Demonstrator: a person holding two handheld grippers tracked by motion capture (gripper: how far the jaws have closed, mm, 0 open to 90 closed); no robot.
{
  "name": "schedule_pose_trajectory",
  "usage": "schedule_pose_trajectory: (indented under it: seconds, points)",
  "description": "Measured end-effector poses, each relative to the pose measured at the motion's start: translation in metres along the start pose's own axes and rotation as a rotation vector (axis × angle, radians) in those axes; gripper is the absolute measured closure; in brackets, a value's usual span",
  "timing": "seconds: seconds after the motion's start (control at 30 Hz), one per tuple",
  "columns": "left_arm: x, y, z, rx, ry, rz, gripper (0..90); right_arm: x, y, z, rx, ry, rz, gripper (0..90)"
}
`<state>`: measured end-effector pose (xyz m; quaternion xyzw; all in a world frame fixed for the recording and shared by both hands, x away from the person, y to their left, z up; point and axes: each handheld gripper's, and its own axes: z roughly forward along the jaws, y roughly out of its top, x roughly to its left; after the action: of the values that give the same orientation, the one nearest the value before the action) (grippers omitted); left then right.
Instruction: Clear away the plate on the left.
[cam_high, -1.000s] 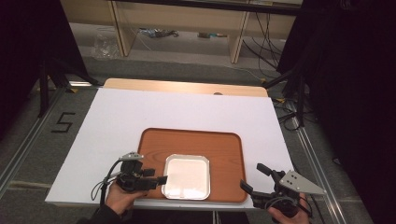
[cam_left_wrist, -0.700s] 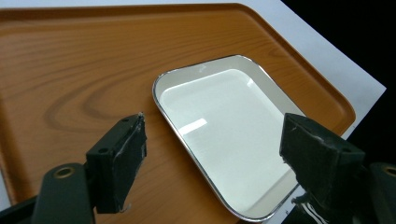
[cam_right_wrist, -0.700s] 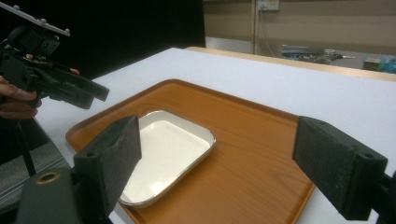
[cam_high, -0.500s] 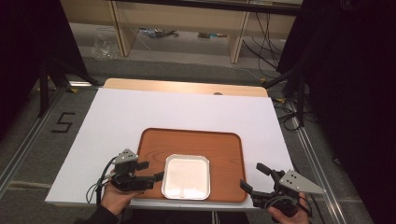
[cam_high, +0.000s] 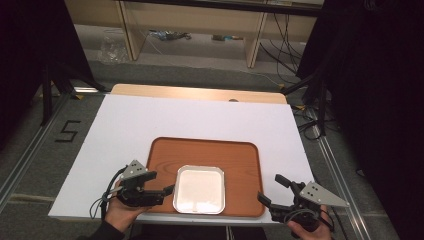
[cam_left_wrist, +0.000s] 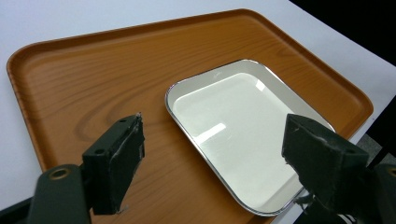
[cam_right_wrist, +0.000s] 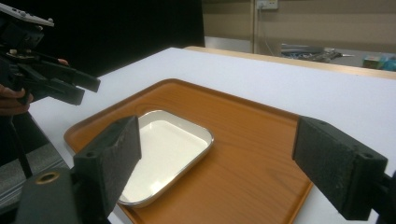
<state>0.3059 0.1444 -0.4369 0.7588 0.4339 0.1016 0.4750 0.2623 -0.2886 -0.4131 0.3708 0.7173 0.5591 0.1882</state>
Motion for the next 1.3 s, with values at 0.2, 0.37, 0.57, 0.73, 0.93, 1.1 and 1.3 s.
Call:
schedule_pose_trajectory:
  seconds: [0.2,0.37,0.57,0.73,0.93,1.1,1.3]
  points:
    - [-0.001,0.0,-0.003,-0.018,0.003,0.0,19.6,-0.001,0.0,0.0,-0.009,0.025,-0.012,16.5]
    - [-0.001,0.0,-0.007,-0.028,-0.002,0.018,18.2,0.0,0.0,0.0,-0.017,0.025,-0.044,15.4]
    - [-0.003,-0.001,-0.013,-0.041,0.009,0.03,16.6,0.002,0.001,0.0,-0.018,0.03,-0.048,15.5]
    - [-0.002,-0.002,-0.019,-0.058,0.018,0.04,16.3,0.004,0.0,0.0,-0.008,0.022,-0.027,15.5]
    - [-0.001,-0.002,-0.025,-0.07,0.029,0.052,16.3,0.004,0.0,0.0,-0.005,0.028,-0.032,15.5]
    - [0.0,-0.003,-0.03,-0.074,0.032,0.039,16.3,0.003,0.0,-0.001,-0.008,0.014,-0.058,15.5]
    - [-0.002,-0.006,-0.037,-0.083,0.036,0.04,16.2,0.006,0.0,0.001,-0.011,0.029,-0.026,15.5]
